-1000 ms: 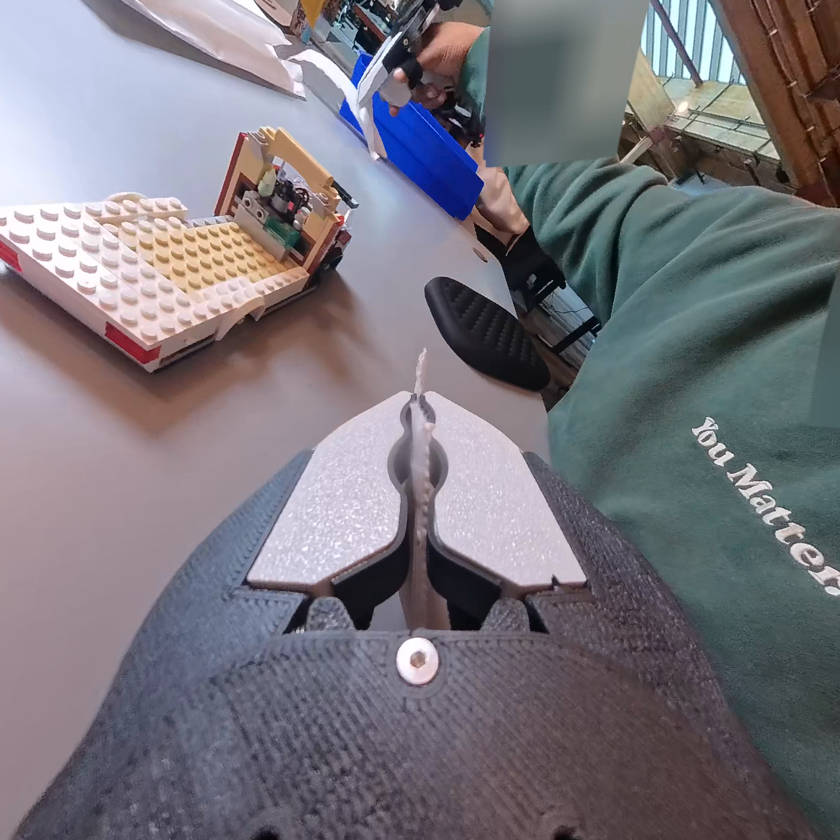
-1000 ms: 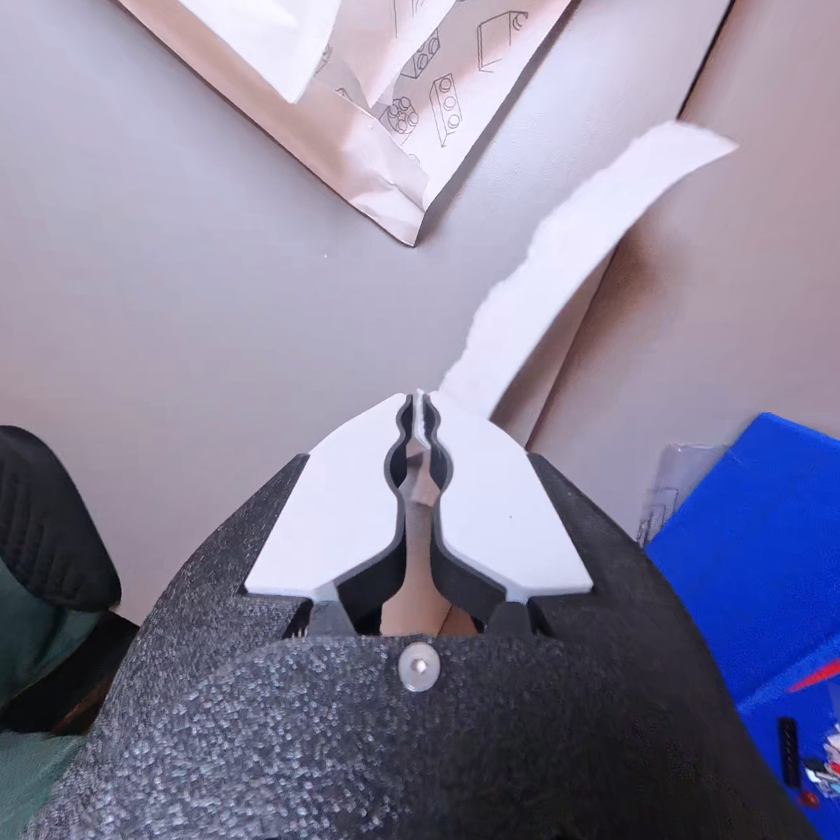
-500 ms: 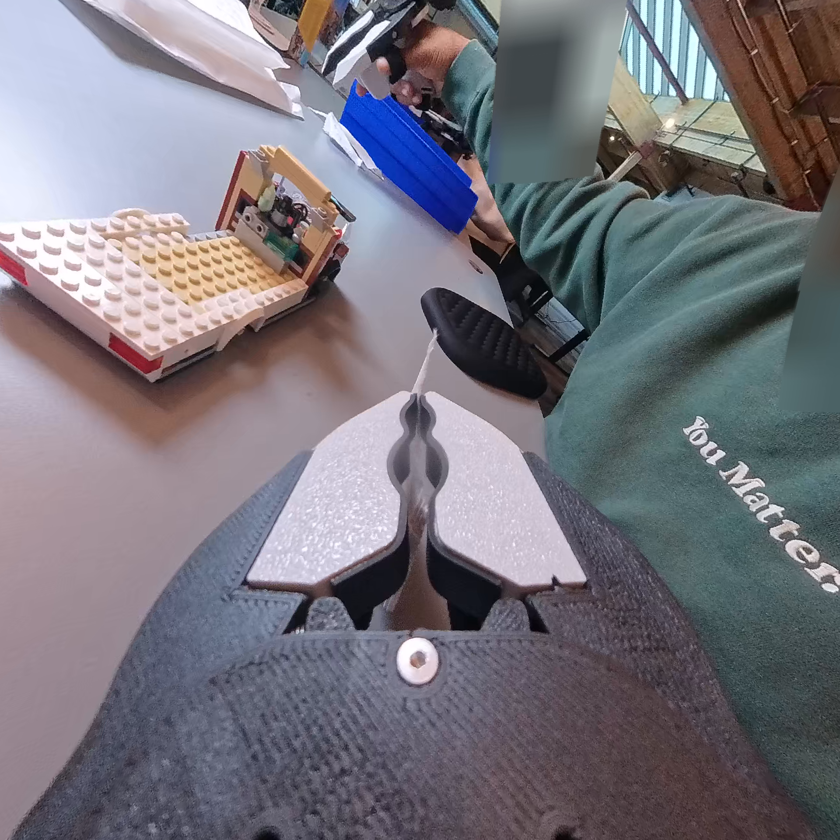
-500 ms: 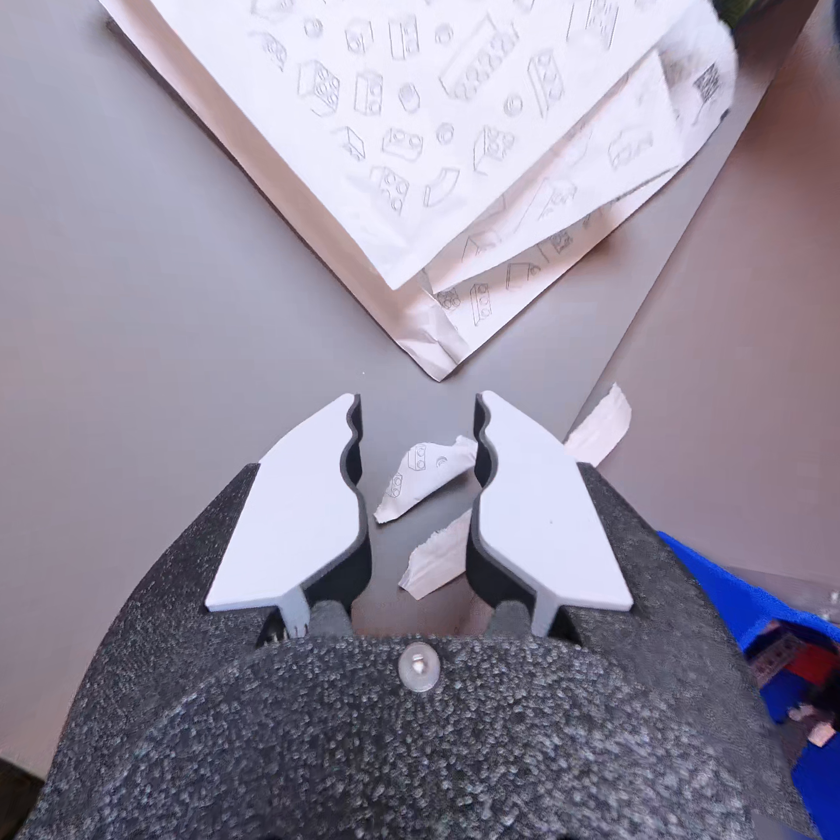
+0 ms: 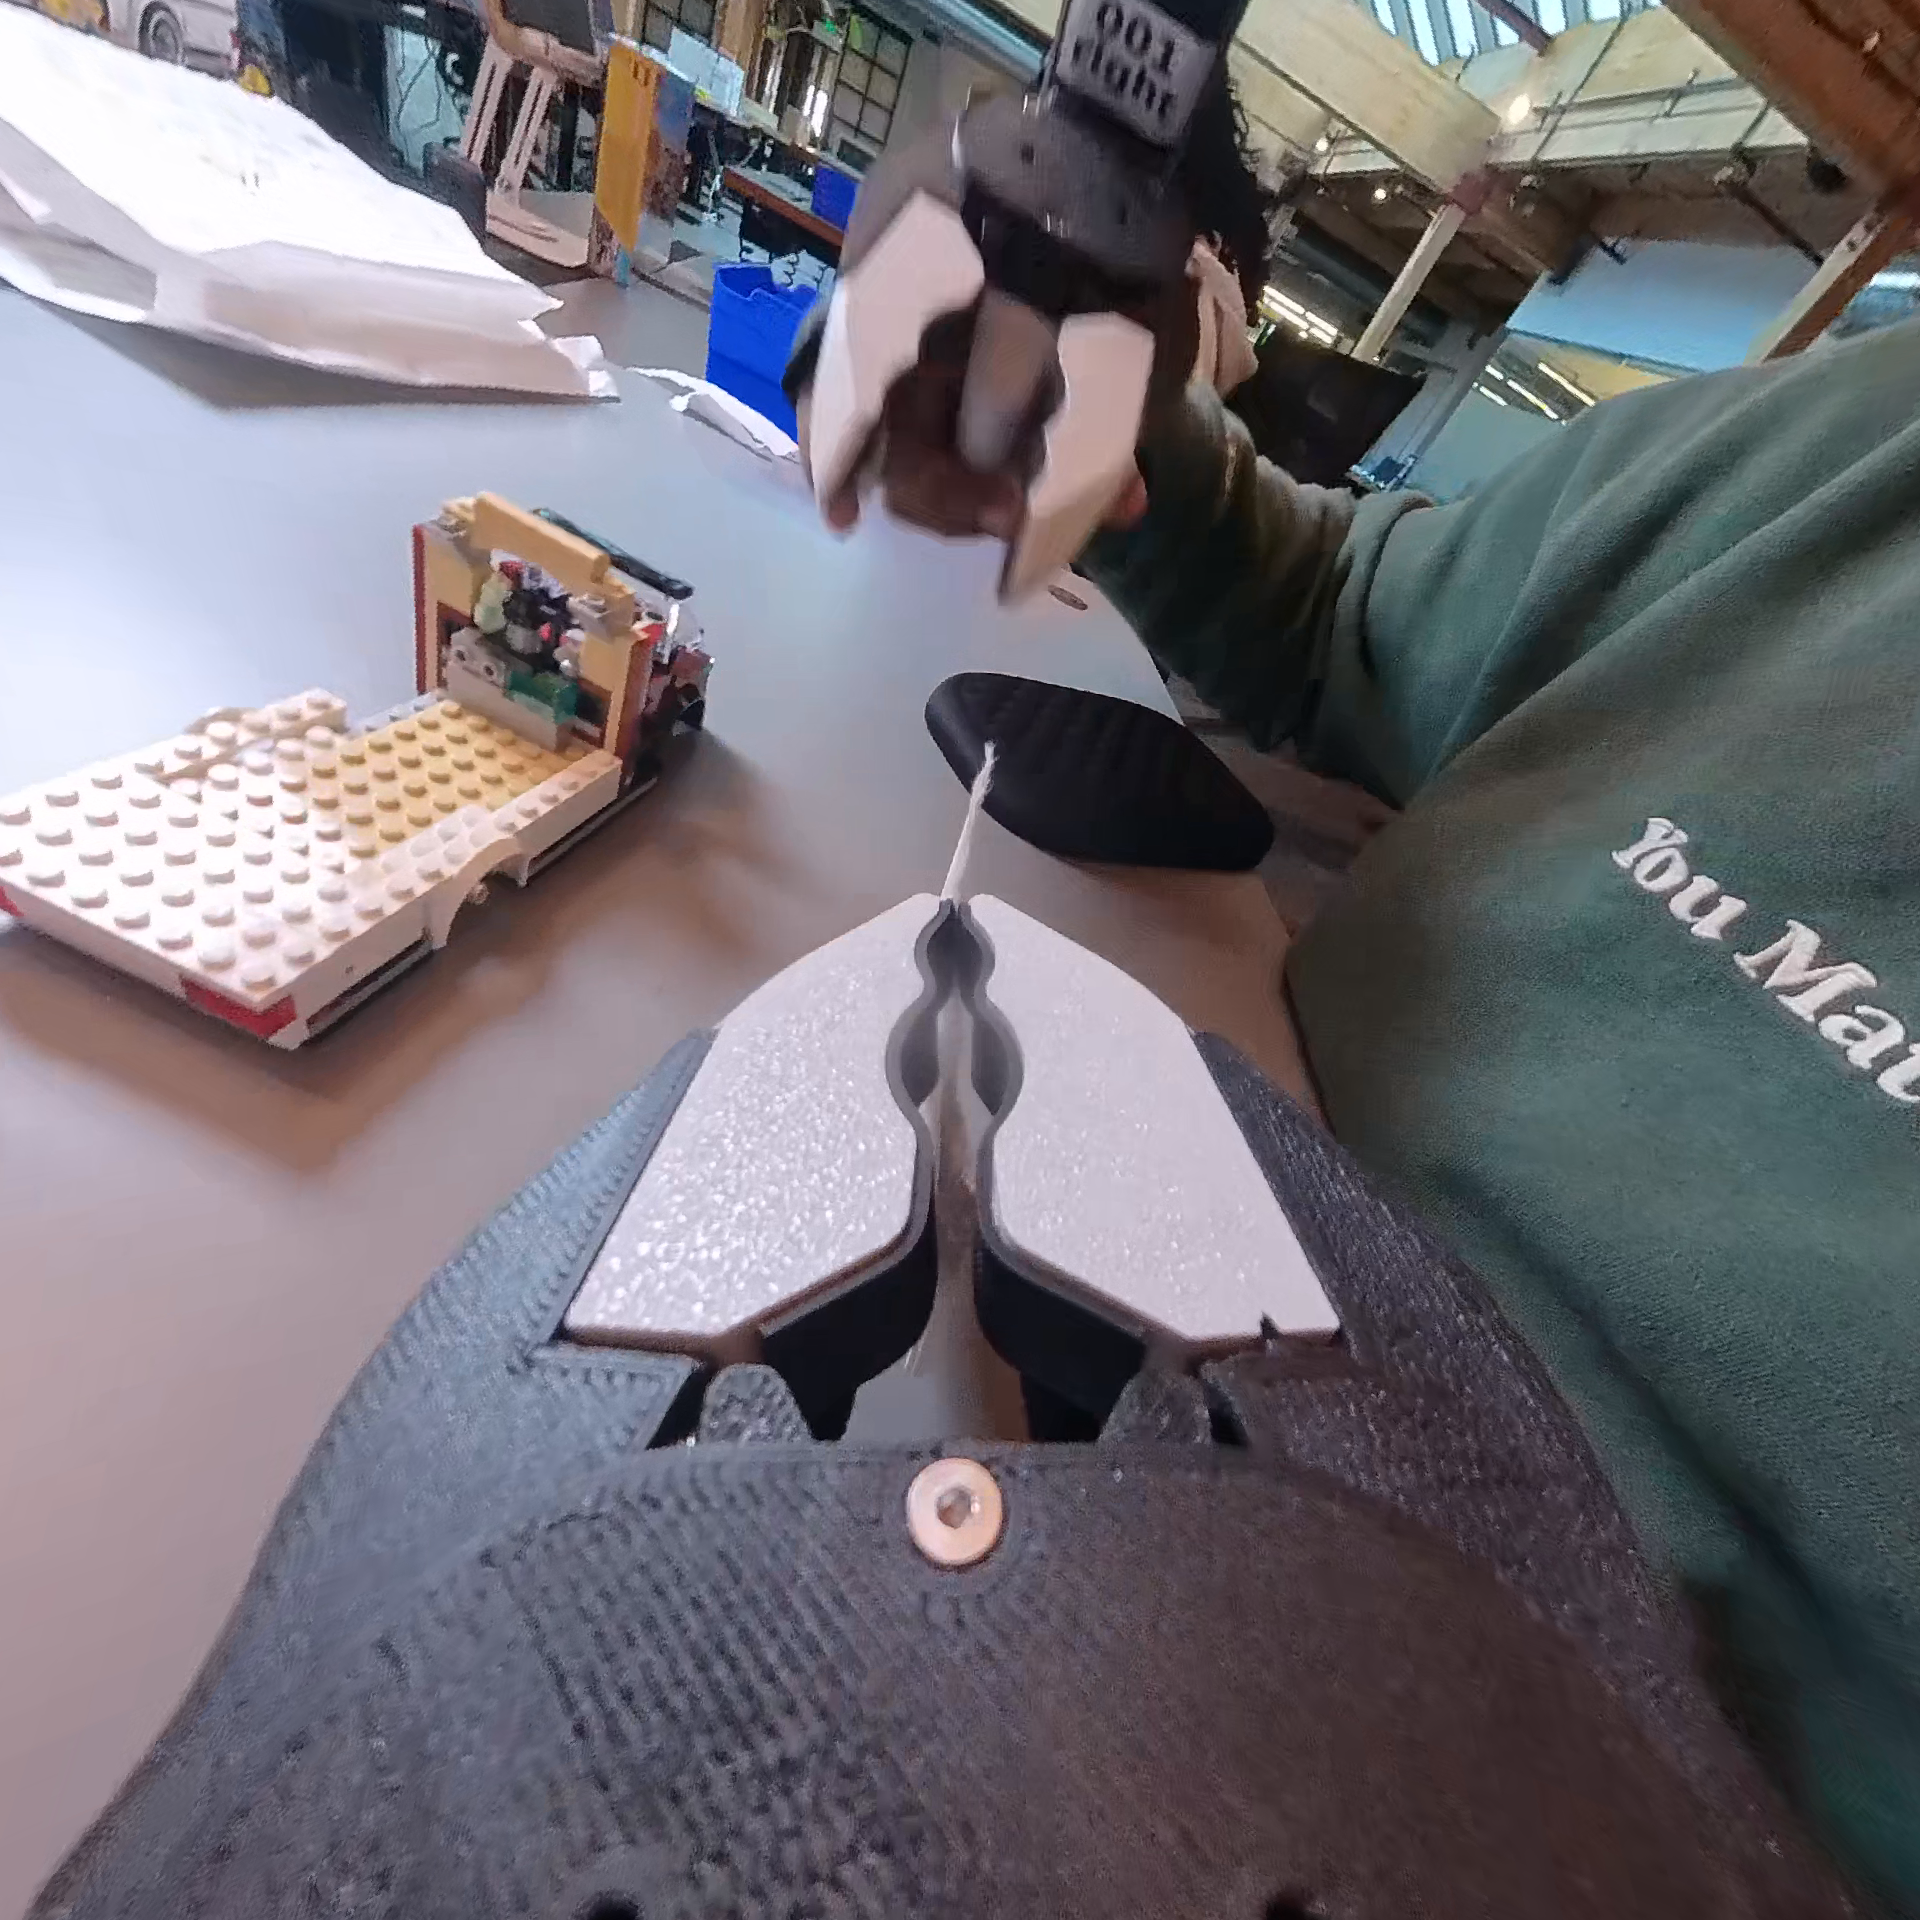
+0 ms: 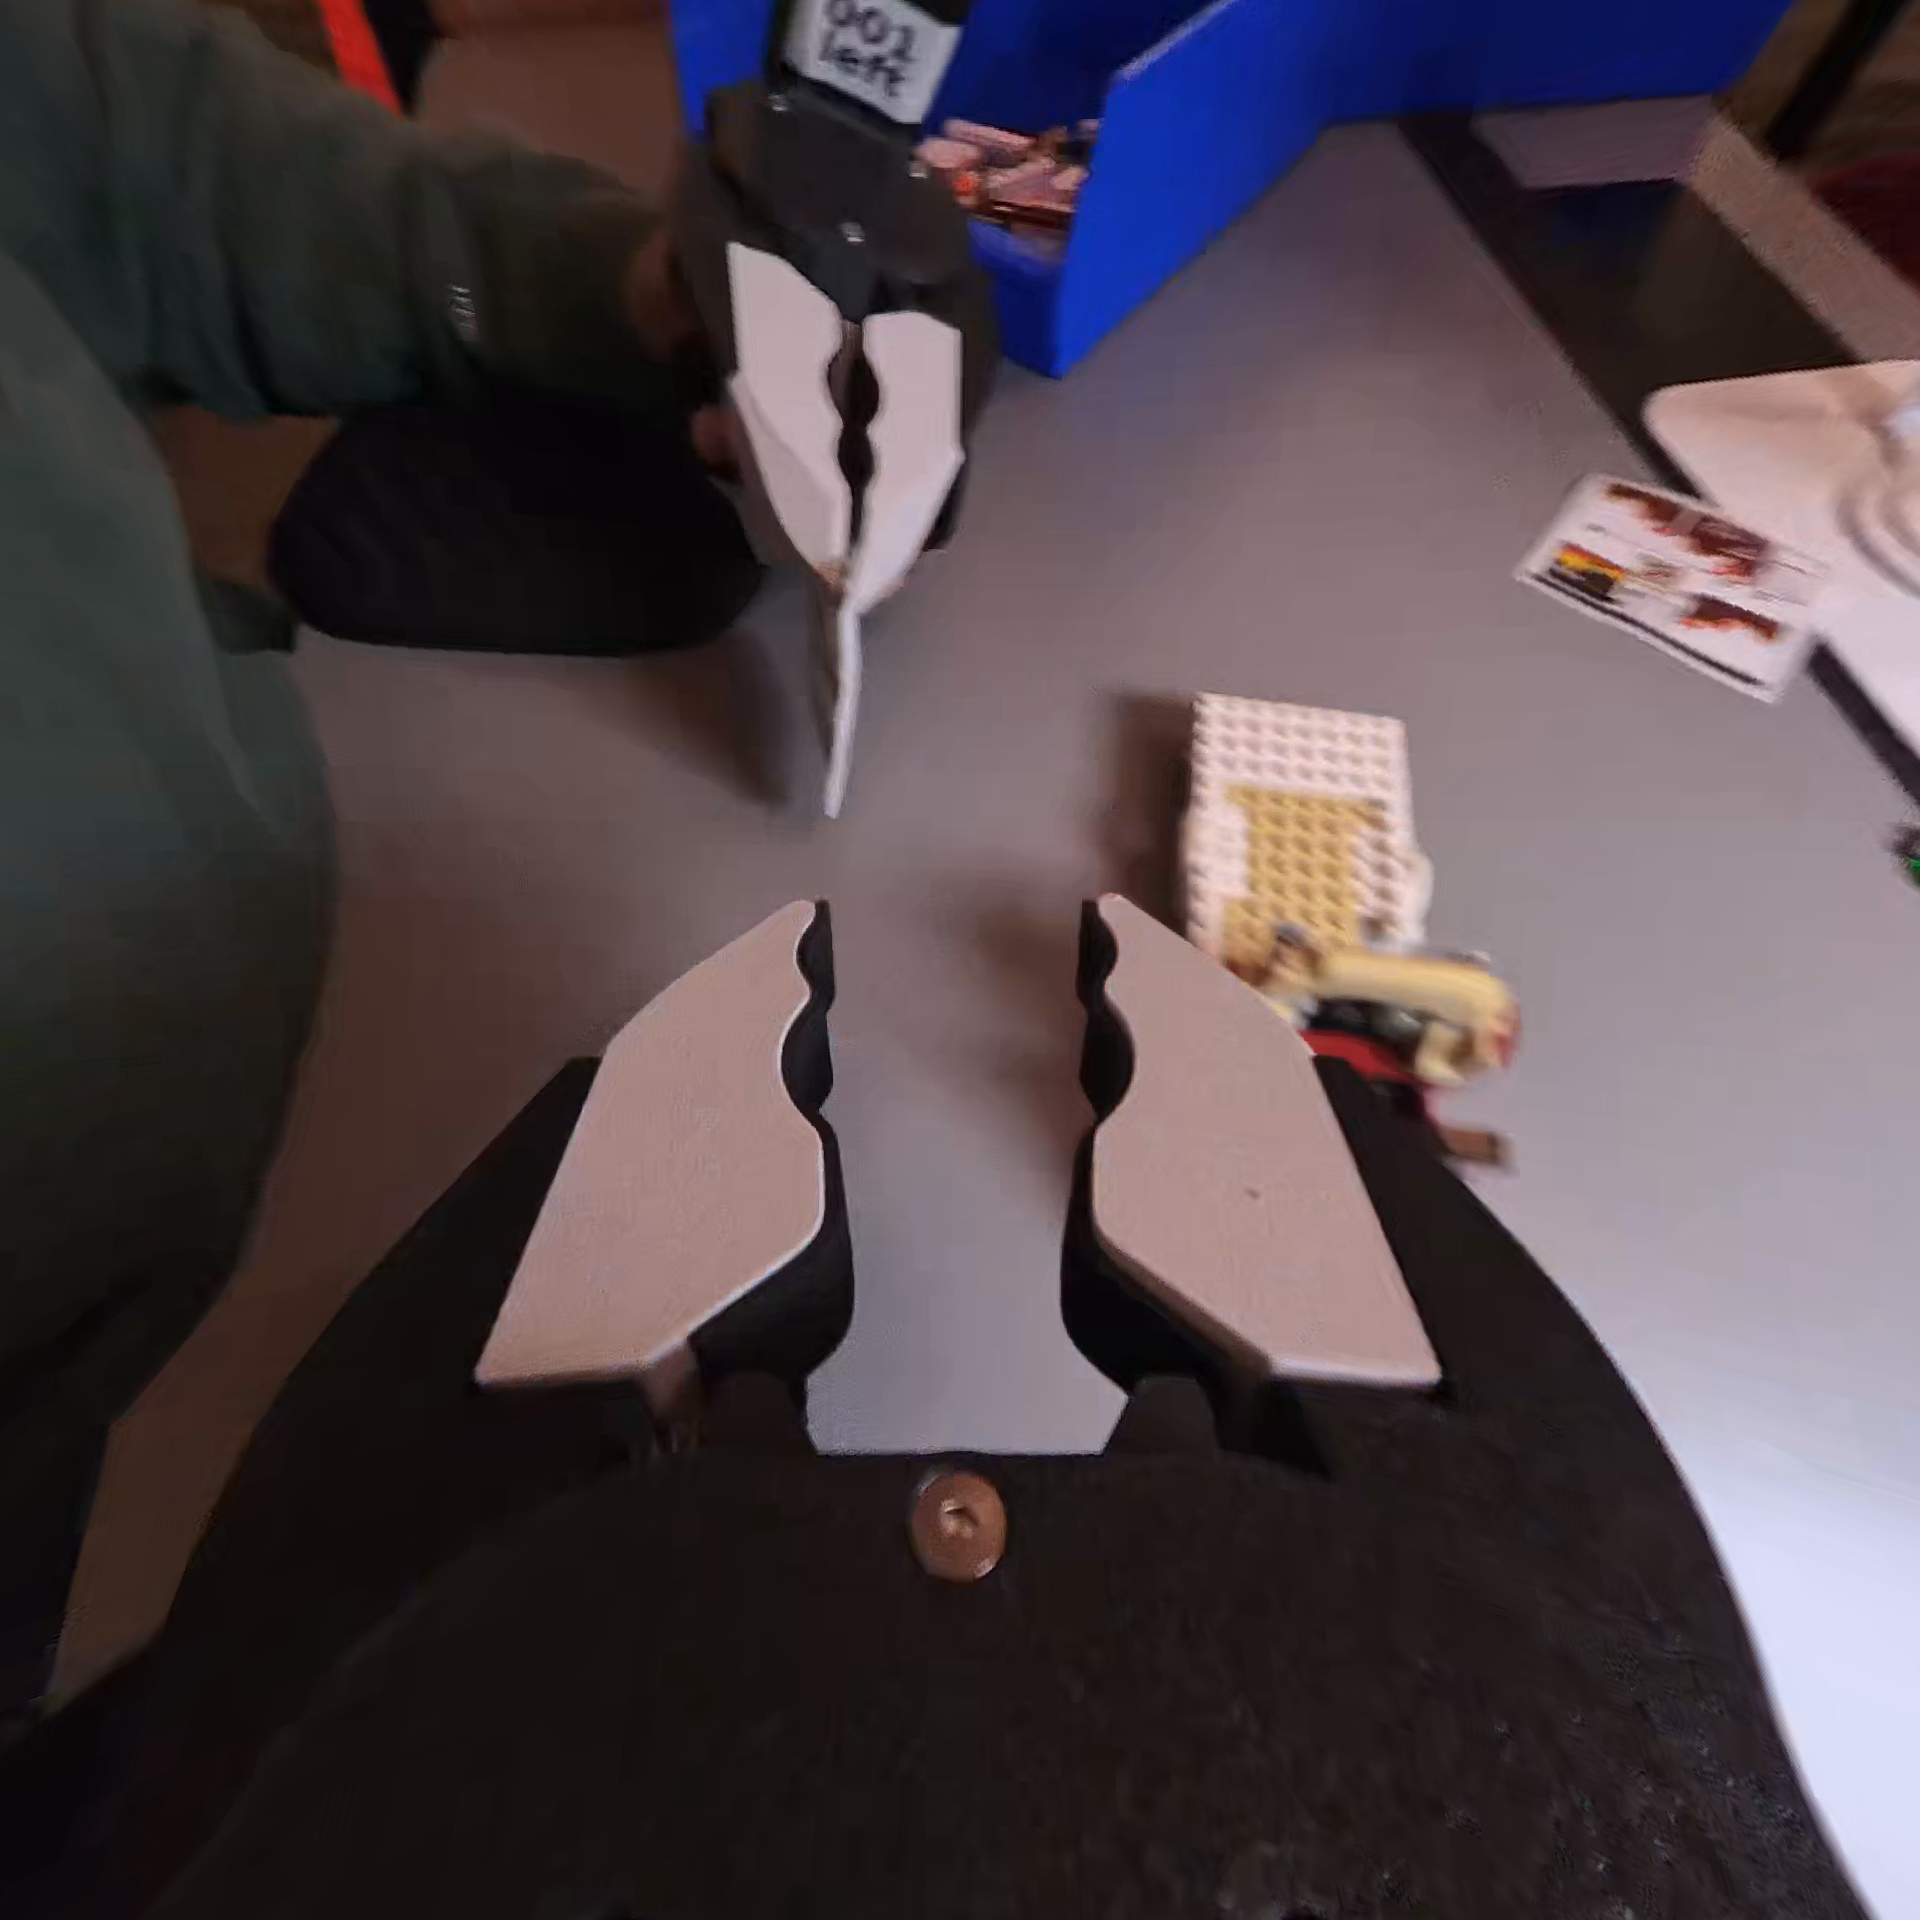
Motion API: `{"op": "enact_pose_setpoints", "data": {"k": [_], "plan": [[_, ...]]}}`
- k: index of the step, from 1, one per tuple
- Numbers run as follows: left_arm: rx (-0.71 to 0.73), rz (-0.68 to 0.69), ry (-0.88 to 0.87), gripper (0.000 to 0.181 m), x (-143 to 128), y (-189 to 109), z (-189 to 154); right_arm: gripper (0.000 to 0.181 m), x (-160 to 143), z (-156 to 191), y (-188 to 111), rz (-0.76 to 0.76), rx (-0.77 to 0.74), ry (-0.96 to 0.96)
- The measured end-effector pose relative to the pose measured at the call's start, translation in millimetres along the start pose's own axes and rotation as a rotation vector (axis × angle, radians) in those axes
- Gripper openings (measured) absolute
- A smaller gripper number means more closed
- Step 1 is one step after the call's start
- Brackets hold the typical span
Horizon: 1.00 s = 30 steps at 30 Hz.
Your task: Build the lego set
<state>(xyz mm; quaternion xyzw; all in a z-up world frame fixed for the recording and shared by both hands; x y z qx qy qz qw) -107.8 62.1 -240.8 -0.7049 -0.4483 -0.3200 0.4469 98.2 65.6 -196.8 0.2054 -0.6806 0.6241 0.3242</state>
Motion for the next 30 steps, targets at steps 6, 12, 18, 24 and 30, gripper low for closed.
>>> {"op": "enact_pose_setpoints", "data": {"k": [6,12,18,24,30], "plan": [[0.021,-0.054,0.071,0.0,7.7,-0.3,-14.7,0.019,31.6,44.3,91.7,-0.021,0.141,-0.007],[0.119,-0.061,0.073,0.019,7.9,-15.4,-3.9,0.004,36.1,31.9,92.8,-0.093,0.182,0.157],[0.113,0.016,0.024,0.018,-3.6,-23.2,9.1,0.004,38.4,18.3,80.2,-0.222,0.232,0.296],[0.095,0.031,-0.013,0.004,-2.5,-20.1,5.9,0.004,34.7,14.7,81.6,-0.256,0.268,0.358],[0.049,0.061,0.001,0.004,-4.2,-11.0,-0.3,0.004,38.0,20.5,84.8,-0.254,0.256,0.309]]}}
Point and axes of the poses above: each gripper's, where its closed fingertips meet, y out along the fingers, x out of its top, z = x × y across the jaws, the point moved 6 cm from there along -y, back along the fingers, and after that the axes turned 13 degrees about z, right-handed, at the moved point
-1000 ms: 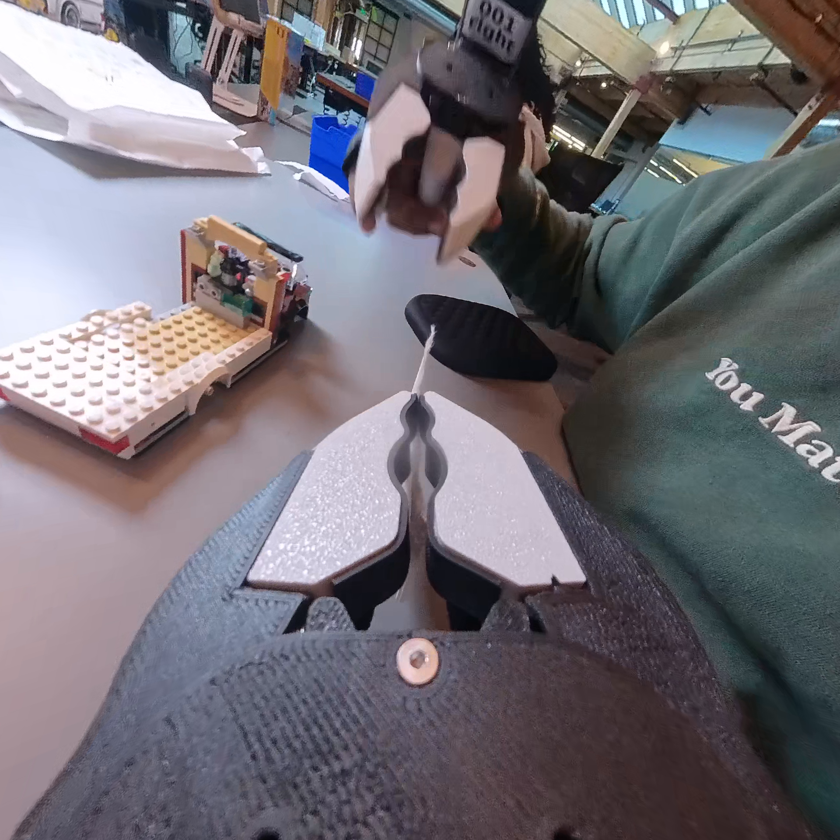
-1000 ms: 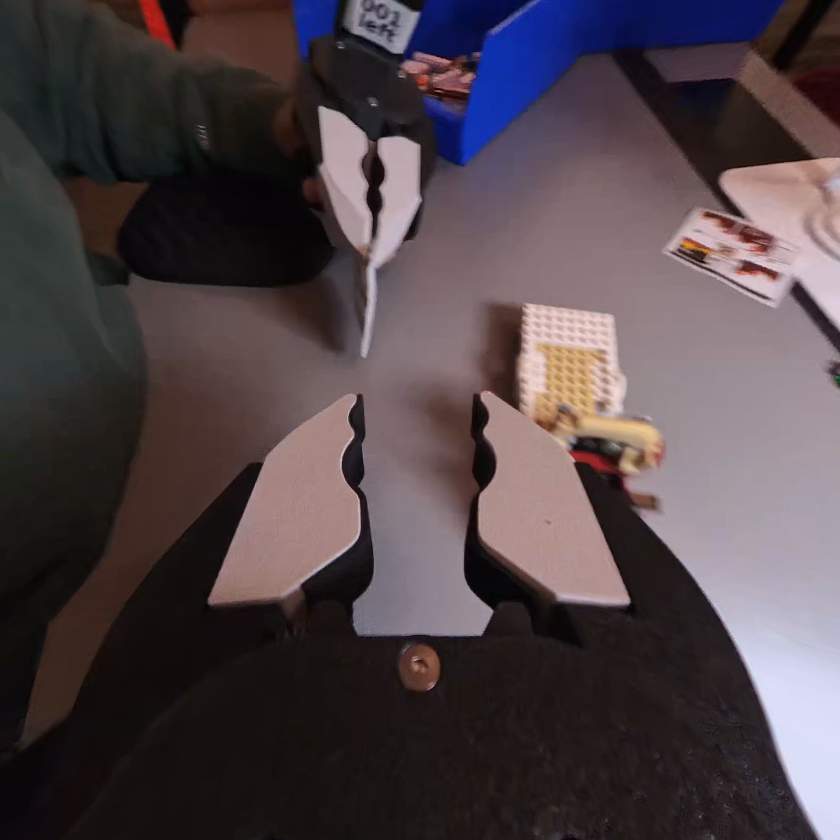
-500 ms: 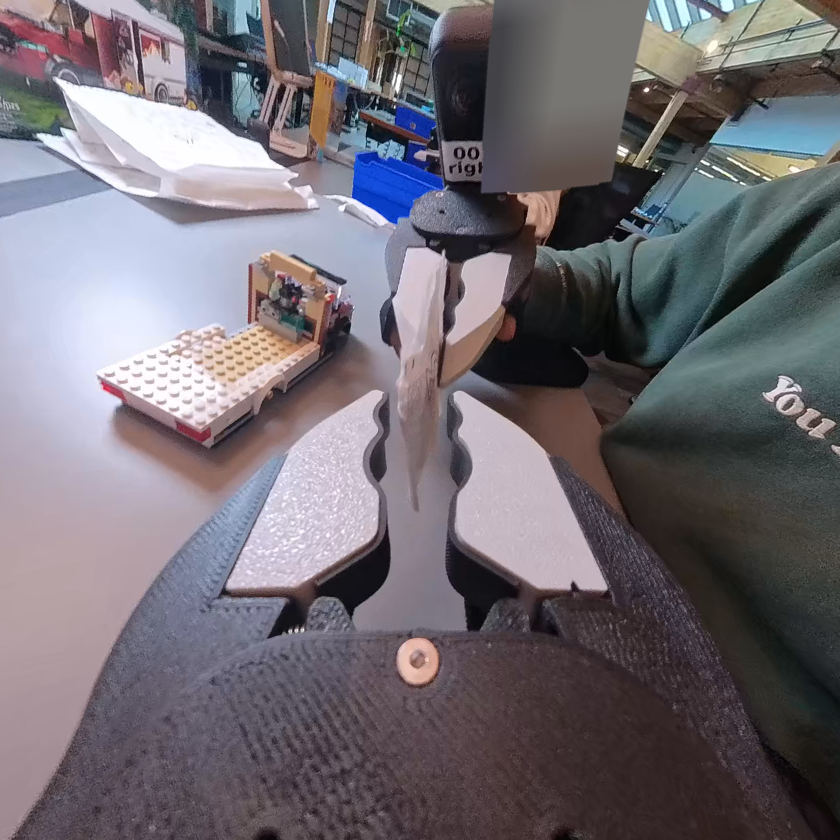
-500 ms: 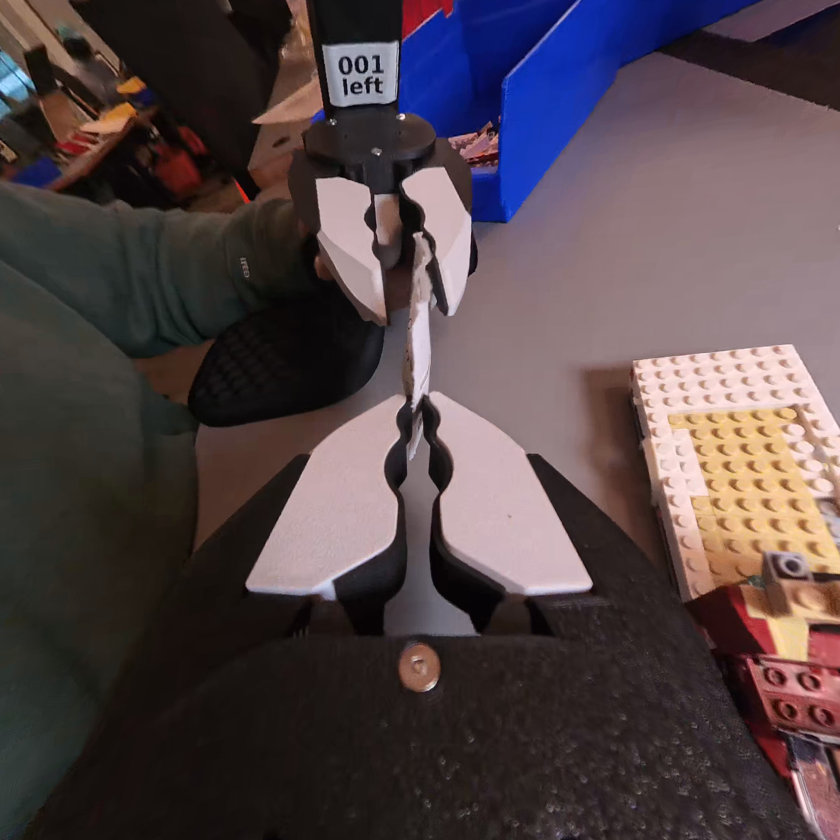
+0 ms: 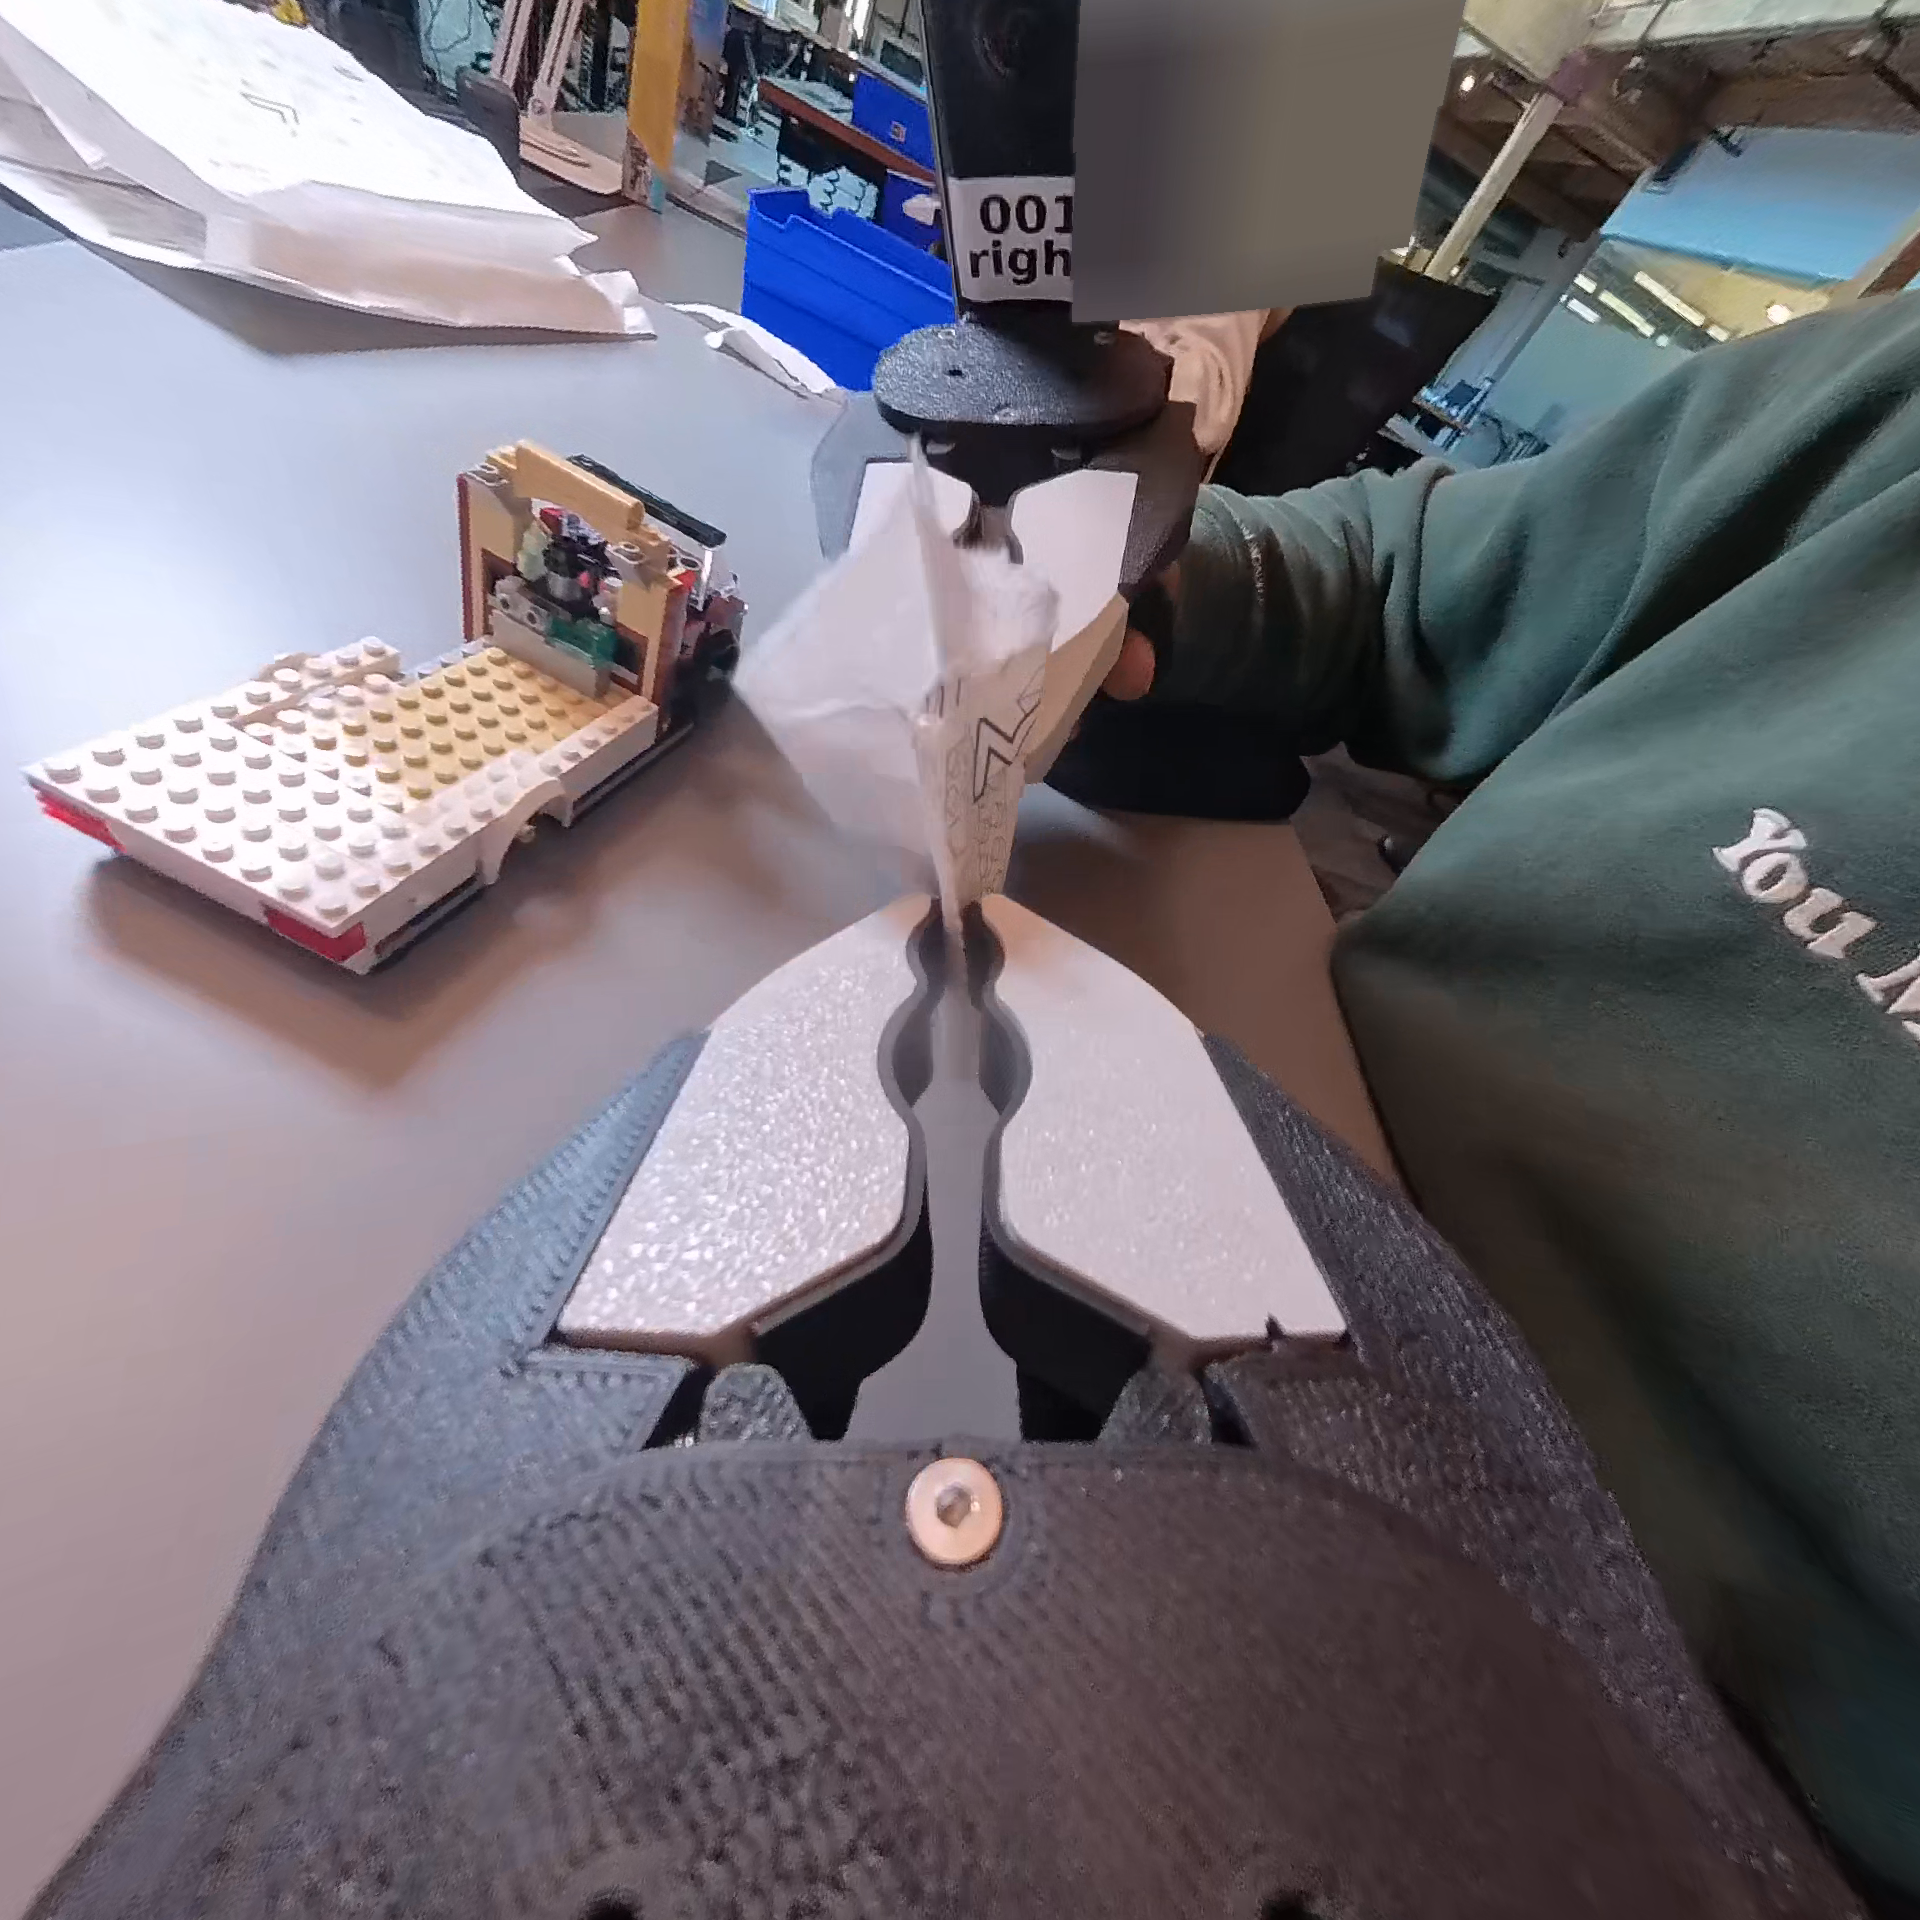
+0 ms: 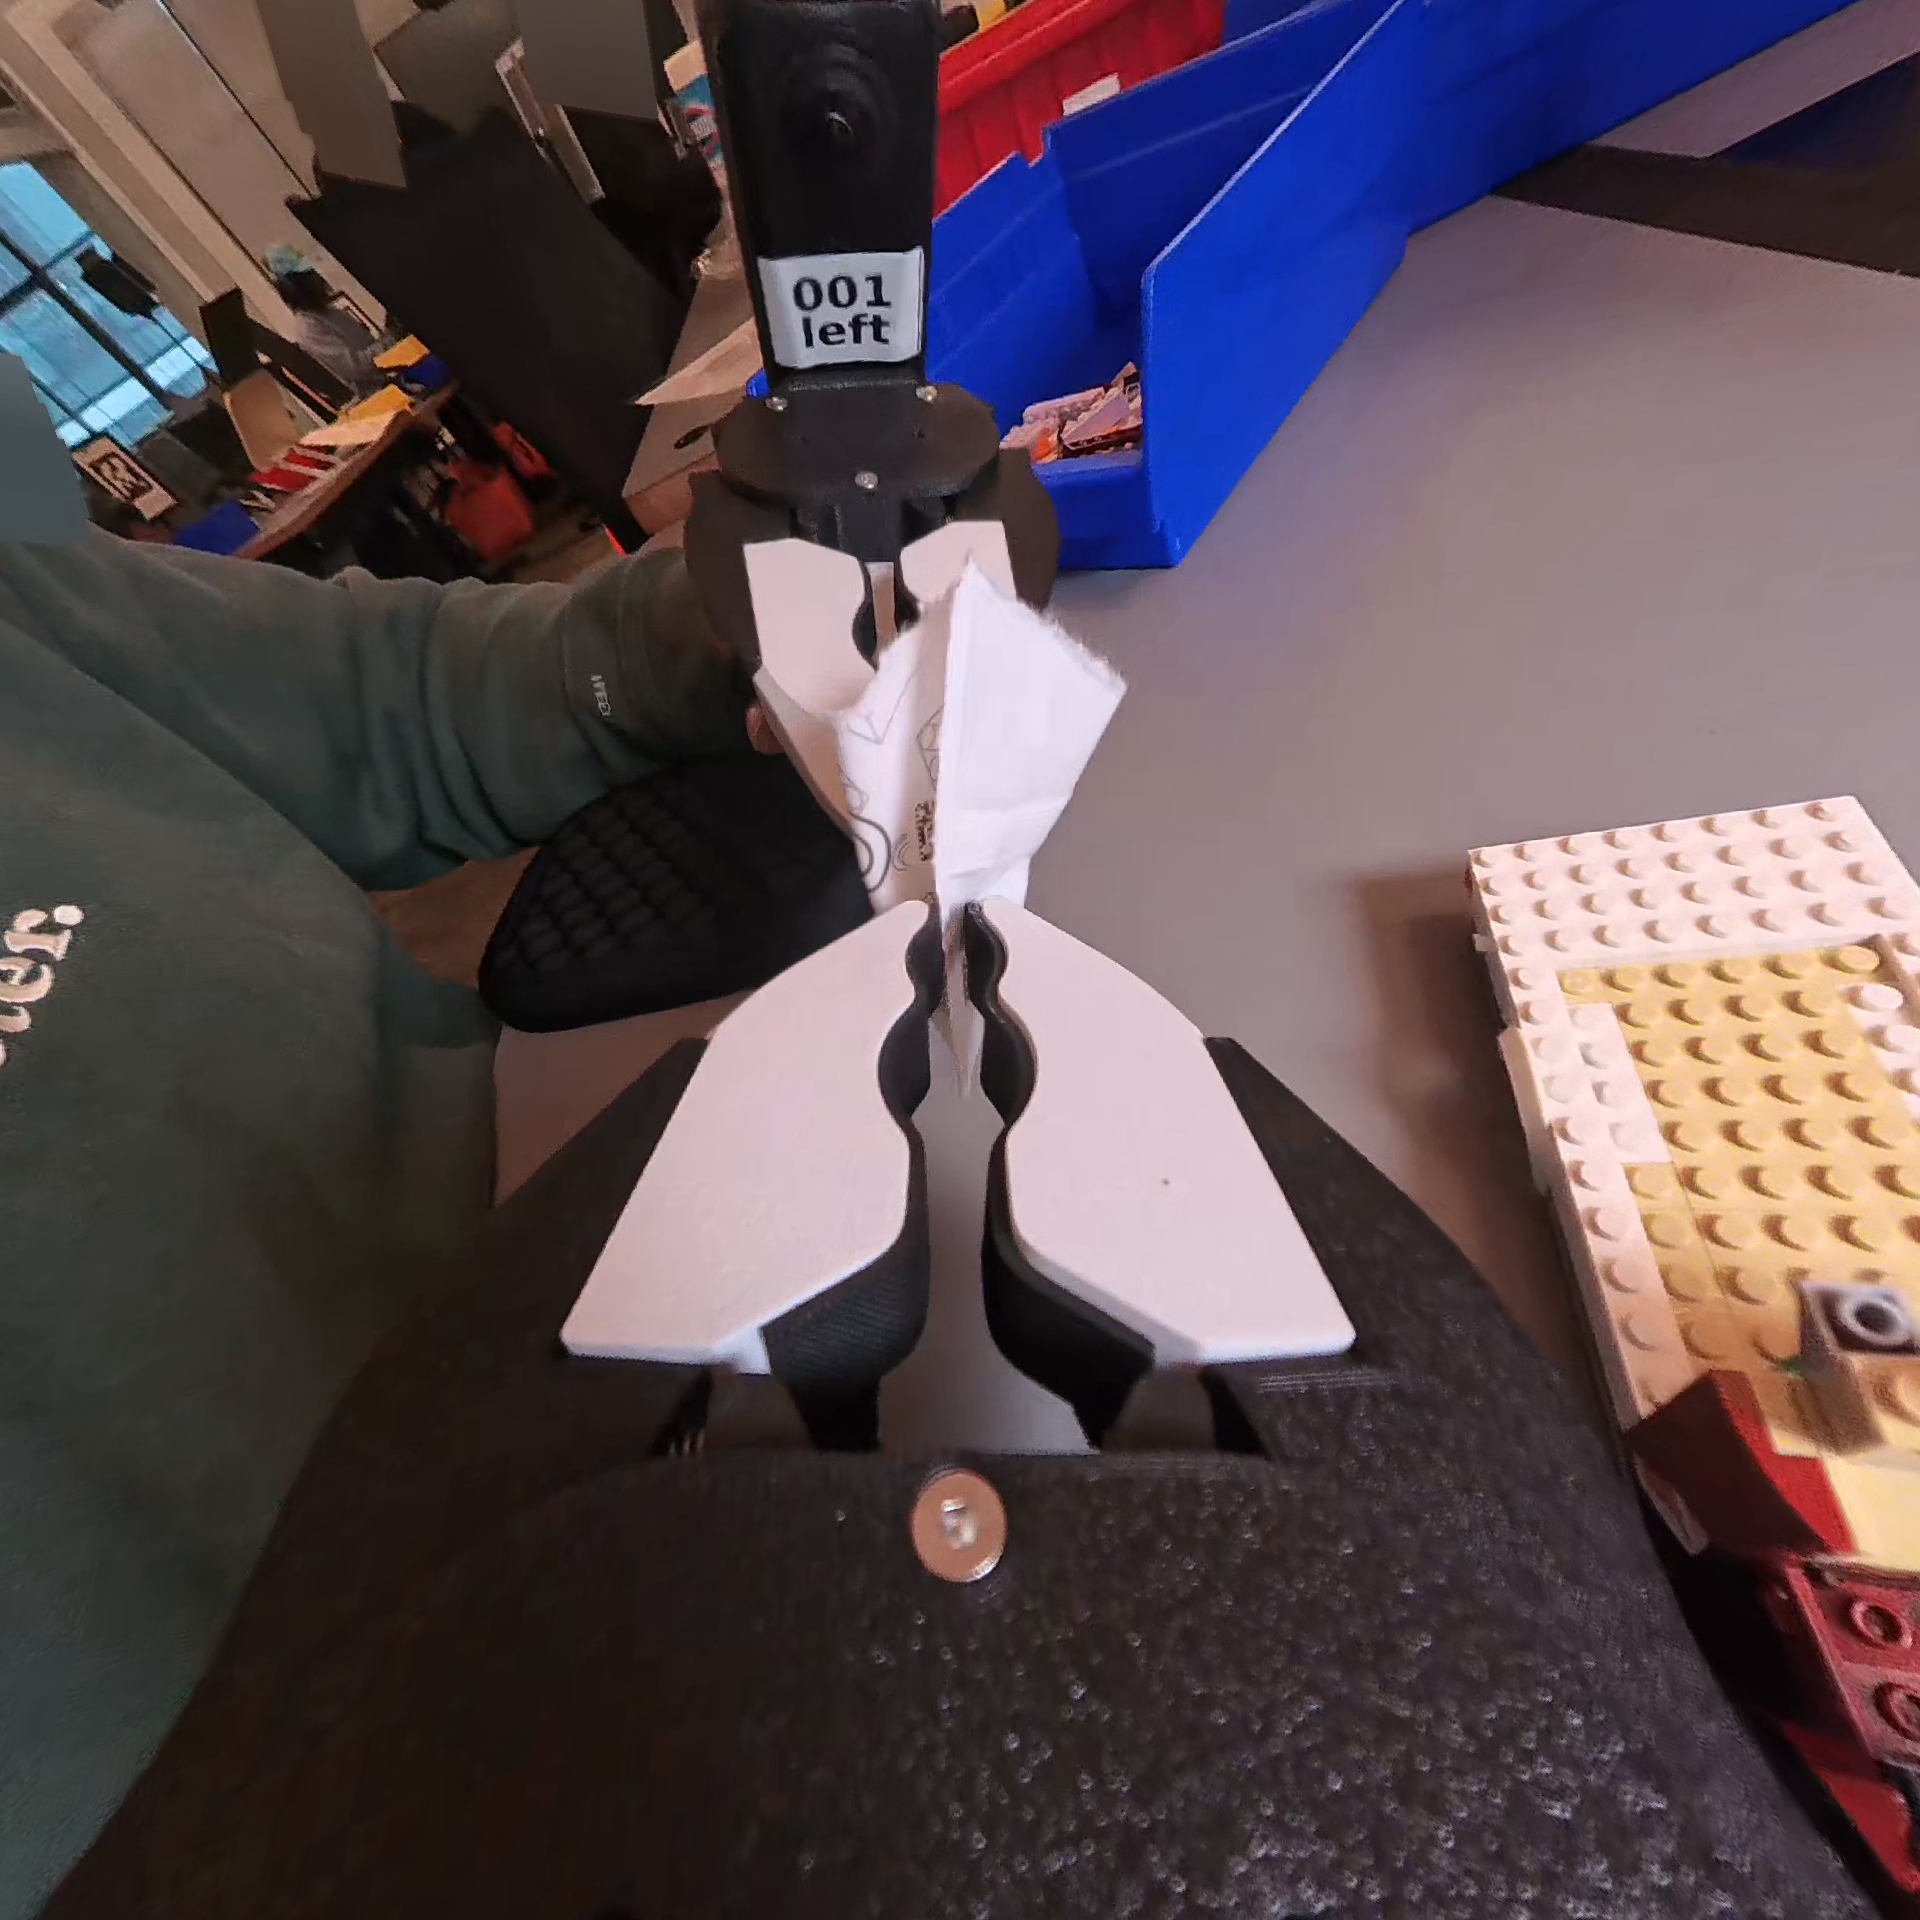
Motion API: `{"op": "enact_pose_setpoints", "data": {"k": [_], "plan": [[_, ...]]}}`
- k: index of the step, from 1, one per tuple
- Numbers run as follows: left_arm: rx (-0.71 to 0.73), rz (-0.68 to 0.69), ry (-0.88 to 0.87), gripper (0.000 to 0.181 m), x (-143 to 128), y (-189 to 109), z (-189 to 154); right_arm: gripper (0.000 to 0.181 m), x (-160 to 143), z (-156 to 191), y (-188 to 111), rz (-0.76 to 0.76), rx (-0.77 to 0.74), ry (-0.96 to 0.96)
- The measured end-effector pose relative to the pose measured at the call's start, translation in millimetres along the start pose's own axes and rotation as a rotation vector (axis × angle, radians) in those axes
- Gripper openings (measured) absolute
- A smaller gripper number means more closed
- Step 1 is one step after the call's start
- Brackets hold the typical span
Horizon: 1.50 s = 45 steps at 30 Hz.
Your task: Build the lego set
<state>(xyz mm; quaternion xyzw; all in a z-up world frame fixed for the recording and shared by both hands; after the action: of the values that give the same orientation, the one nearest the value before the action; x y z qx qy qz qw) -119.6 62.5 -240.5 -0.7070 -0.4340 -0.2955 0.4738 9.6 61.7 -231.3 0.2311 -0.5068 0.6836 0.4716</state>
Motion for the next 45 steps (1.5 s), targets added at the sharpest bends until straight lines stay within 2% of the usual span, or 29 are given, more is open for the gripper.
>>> {"op": "enact_pose_setpoints", "data": {"k": [3,6,11,13,15,19,24,26,30,34,45], "plan": [[0.022,0.036,0.044,0.004,-1.5,3.2,-2.9,0.004,-2.0,1.7,3.7,0.015,0.008,-0.022],[0.012,-0.007,0.066,0.004,2.1,-0.3,-5.2,0.005,1.7,4.2,-1.4,-0.031,0.039,-0.052],[0.107,-0.074,0.203,0.003,9.1,-14.2,-8.4,0.014,0.8,4.0,-16.6,-0.06,-0.022,-0.18],[0.117,-0.09,0.245,0.003,9.8,-14.5,-10.8,0.013,-3.1,5.9,-15.3,-0.045,-0.049,-0.226],[0.116,-0.106,0.275,0.003,9.4,-12.6,-13.5,0.002,-5.5,9.9,-11.9,-0.028,-0.058,-0.267],[0.128,-0.119,0.343,0.004,9.4,-13.1,-18.5,0.0,-6.9,18.2,-10.7,-0.032,-0.119,-0.398],[0.215,-0.021,0.415,0.01,0.3,-17.6,-14.3,0.0,-6.4,23.3,-17.0,-0.064,-0.238,-0.566],[0.222,-0.005,0.422,0.003,-3.3,-17.7,-13.9,0.0,-7.5,24.1,-18.0,-0.065,-0.243,-0.587],[0.271,0.017,0.455,0.0,-4.2,-15.6,-13.6,0.0,-11.3,26.4,-14.9,-0.047,-0.257,-0.64],[0.247,0.006,0.444,0.0,-3.6,-15.3,-15.3,0.0,-13.7,31.0,-9.1,-0.03,-0.26,-0.68],[0.202,0.094,0.492,0.0,-10.6,4.3,-25.9,0.0,-18.3,31.7,-0.8,0.014,-0.259,-0.691]]}}
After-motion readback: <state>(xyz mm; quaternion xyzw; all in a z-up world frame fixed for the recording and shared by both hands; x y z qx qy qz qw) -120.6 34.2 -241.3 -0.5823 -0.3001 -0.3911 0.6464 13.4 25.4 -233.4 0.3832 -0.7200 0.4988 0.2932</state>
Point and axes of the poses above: each gripper's, where its closed fingertips meet, y out along the fingers, x out of its top, z = x × y across the jaws, the point moved 6 cm from there along -y, back along the fingers, and after that the axes turned 13 degrees about z, right-handed, at the moved point
